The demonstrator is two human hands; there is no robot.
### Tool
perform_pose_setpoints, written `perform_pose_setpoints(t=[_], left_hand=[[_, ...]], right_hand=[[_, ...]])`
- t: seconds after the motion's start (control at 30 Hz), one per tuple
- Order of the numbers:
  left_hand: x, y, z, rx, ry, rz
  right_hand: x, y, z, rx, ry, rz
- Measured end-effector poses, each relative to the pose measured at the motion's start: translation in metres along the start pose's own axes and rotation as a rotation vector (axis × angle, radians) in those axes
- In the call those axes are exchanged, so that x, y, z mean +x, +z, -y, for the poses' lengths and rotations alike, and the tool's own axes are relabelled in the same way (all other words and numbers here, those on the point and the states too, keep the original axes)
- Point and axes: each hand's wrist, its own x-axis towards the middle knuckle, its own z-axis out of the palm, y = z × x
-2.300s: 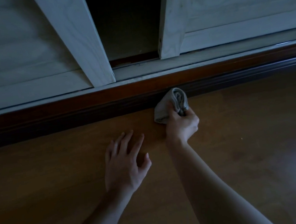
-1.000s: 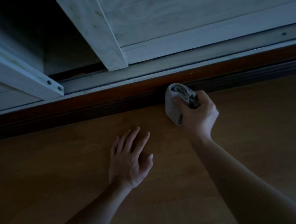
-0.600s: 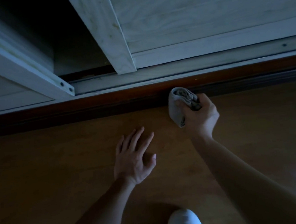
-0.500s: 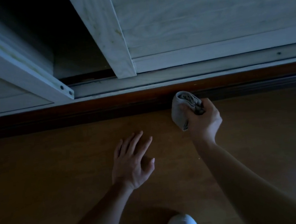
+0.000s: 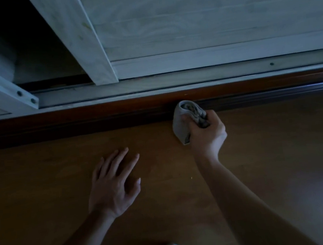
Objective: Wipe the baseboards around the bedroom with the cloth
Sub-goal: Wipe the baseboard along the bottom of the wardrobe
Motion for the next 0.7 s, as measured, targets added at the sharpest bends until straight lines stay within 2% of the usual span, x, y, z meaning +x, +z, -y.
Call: perform_pose_setpoints(t=[0.23, 0.5, 0.7], left_hand=[[0.000, -0.002, -0.004, -0.006, -0.007, 0.000], [-0.001, -0.002, -0.005, -0.050, -0.022, 0.023], [0.004, -0.001, -0.024, -0.079, -0.120, -0.002]], right_hand=[[-0.012, 0.025, 0.000, 0.024, -0.077, 0.083], [0.019, -0.017, -0.010, -0.021, -0.072, 0.035], [0.045, -0.053, -0.018, -0.052, -0.044, -0.026]])
